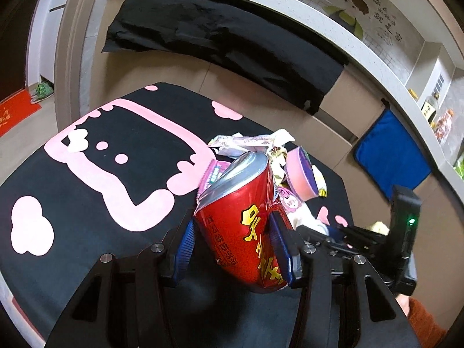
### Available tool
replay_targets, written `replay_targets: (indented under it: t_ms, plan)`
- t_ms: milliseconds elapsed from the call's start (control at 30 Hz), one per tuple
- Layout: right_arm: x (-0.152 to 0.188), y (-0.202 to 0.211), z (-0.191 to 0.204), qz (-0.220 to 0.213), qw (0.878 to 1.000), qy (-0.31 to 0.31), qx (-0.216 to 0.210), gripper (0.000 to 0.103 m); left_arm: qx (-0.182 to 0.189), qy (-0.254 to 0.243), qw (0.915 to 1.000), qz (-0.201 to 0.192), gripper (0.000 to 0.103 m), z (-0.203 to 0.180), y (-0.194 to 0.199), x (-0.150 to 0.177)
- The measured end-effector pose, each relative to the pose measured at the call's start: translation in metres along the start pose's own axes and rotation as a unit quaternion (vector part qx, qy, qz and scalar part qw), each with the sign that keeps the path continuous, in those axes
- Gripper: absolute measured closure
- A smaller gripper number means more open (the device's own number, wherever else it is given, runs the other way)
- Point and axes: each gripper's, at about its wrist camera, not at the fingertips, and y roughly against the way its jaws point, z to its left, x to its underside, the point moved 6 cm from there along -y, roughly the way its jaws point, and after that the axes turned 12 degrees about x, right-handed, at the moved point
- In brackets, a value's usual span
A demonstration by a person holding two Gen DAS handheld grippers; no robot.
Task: Collect trash
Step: 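Grasp the white tissue with the right tool while the left tool lifts the can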
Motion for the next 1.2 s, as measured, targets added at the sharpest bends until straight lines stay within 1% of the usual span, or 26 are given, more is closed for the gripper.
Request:
replay_targets:
  t_ms: [33, 100, 167, 300, 500, 633, 700, 833, 967, 1033, 1100, 1200]
  plan:
    - [0.0, 0.003, 0.0, -0.003, 1.0, -0.001, 0.0, 0.08, 0.001, -0.002, 1.0, 0.003, 0.053, -0.001, -0.001, 0.001]
    - [0.0, 0.013, -0.001, -0.015, 1.0, 0.006, 0.022, 0.08, 0.006, -0.005, 0.9999, 0.01, 0.053, -0.006, -0.004, 0.004]
    - [0.0, 0.023, -0.004, -0.02, 0.999, 0.004, 0.025, 0.08, 0.01, -0.012, 0.9998, 0.015, 0.053, -0.014, -0.006, 0.006]
    - [0.0, 0.048, -0.02, -0.032, 0.999, -0.018, 0.029, 0.08, 0.019, -0.03, 0.9993, 0.014, 0.053, -0.035, -0.006, 0.005]
    - [0.0, 0.09, -0.048, -0.063, 0.996, -0.045, 0.042, 0.08, 0.026, -0.066, 0.9975, 0.004, 0.053, -0.073, 0.003, -0.001]
    - [0.001, 0.109, -0.056, -0.076, 0.995, -0.053, 0.039, 0.08, 0.019, -0.078, 0.9967, -0.011, 0.053, -0.089, 0.011, -0.007]
    - [0.002, 0.113, -0.06, -0.079, 0.995, -0.061, 0.028, 0.08, 0.017, -0.078, 0.9967, -0.011, 0.053, -0.091, 0.014, -0.006]
    - [0.006, 0.113, -0.062, -0.067, 0.995, -0.074, -0.001, 0.08, 0.011, -0.074, 0.9972, -0.005, 0.053, -0.086, 0.016, 0.0]
    - [0.01, 0.113, -0.055, -0.059, 0.995, -0.073, -0.032, 0.08, 0.008, -0.057, 0.9983, 0.002, 0.053, -0.073, 0.015, 0.005]
    - [0.015, 0.109, -0.049, -0.047, 0.995, -0.072, -0.042, 0.08, 0.009, -0.052, 0.9986, 0.005, 0.053, -0.07, 0.014, 0.007]
    - [0.024, 0.104, -0.043, -0.031, 0.996, -0.068, -0.046, 0.08, 0.008, -0.052, 0.9986, 0.009, 0.053, -0.067, 0.013, 0.011]
    - [0.051, 0.091, -0.033, 0.004, 0.997, -0.06, -0.045, 0.08, 0.011, -0.053, 0.9984, 0.019, 0.053, -0.064, 0.01, 0.017]
